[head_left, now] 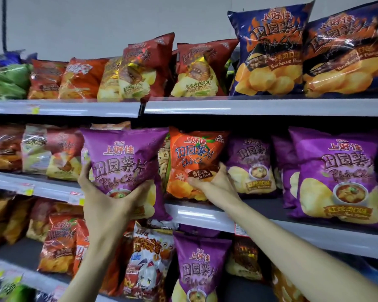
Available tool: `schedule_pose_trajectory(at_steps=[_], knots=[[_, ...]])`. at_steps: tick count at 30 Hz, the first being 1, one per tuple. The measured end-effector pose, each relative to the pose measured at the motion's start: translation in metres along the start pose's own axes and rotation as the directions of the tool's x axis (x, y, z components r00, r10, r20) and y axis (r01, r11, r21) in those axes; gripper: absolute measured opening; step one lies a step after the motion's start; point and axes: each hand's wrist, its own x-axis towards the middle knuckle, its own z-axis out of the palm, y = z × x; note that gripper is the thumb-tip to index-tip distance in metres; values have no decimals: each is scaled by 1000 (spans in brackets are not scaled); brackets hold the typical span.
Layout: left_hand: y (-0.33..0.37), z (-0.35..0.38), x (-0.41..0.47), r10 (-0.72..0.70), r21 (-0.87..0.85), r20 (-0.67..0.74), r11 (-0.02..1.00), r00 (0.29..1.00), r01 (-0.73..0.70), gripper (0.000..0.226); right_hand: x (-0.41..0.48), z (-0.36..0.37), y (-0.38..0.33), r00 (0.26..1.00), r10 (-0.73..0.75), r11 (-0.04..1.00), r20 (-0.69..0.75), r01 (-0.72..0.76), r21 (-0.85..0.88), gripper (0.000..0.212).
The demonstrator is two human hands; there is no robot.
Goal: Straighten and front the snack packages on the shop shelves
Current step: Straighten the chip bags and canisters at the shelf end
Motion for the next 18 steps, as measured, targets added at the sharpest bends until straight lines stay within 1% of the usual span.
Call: schedule_pose_trajectory(at_steps=[3,6,8,9,10,11,12,13,15,16,18], knots=[[13,7,-12,24,-12,38,1000,999,-24,124,-3,-4,1,1000,-9,1000,-16,9,17,130],[28,21,-30,46,-52,102,998,994,-41,128,-18,-18,3,997,-57,992,-53,62,106,115],[38,36,-45,68,-83,157,995,985,-55,128,-39,-32,3,986,-116,959,-121,143,244,95],[44,45,-53,76,-96,183,994,980,-59,128,-51,-39,4,974,-154,932,-164,198,304,81],[50,55,-59,83,-114,209,992,974,-60,128,-65,-45,6,958,-204,907,-204,263,328,66],[54,65,-64,90,-137,233,989,968,-59,126,-80,-51,9,937,-257,892,-236,324,315,56],[60,76,-68,96,-163,257,985,962,-55,125,-94,-56,12,914,-307,885,-264,376,274,51],[65,86,-71,106,-179,272,982,956,-58,125,-105,-61,17,889,-354,882,-289,420,212,51],[73,105,-76,129,-166,287,983,949,-83,125,-115,-68,32,842,-437,879,-316,475,49,58],[77,114,-79,136,-155,294,984,946,-94,126,-116,-72,39,830,-458,878,-319,478,-15,63],[83,131,-83,124,-133,297,987,947,-88,127,-115,-80,48,823,-458,886,-337,454,-95,71]])
